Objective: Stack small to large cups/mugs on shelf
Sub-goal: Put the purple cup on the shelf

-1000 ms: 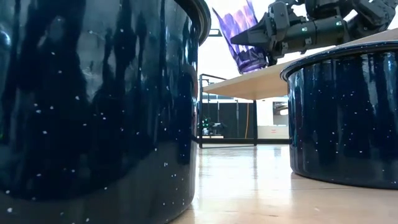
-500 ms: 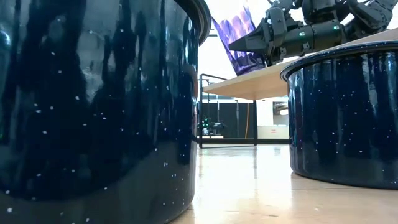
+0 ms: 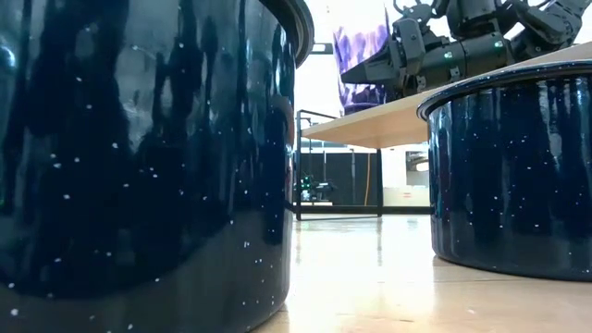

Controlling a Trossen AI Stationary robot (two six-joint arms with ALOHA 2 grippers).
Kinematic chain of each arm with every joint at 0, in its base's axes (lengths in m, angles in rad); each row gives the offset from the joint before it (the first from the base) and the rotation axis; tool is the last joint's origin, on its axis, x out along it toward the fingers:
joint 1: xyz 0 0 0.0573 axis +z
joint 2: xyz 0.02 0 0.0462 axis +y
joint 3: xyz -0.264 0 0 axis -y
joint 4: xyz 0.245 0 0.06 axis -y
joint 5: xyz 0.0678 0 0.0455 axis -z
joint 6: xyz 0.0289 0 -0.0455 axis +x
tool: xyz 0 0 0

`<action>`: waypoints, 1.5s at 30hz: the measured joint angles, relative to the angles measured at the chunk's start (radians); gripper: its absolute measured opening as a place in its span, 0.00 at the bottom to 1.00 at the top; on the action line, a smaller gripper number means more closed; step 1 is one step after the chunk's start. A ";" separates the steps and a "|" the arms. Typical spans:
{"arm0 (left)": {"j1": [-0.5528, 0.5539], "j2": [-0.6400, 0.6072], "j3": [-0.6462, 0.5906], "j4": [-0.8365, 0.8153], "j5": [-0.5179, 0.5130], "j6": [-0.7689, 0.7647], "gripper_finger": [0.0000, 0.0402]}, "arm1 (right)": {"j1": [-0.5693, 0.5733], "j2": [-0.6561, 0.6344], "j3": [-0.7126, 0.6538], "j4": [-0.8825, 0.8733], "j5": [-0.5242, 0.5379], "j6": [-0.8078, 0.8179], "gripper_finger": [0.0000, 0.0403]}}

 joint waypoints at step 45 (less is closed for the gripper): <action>0.005 -0.202 0.001 -0.281 0.000 -0.036 0.33 | -0.056 -0.081 0.185 -0.418 -0.029 0.022 0.99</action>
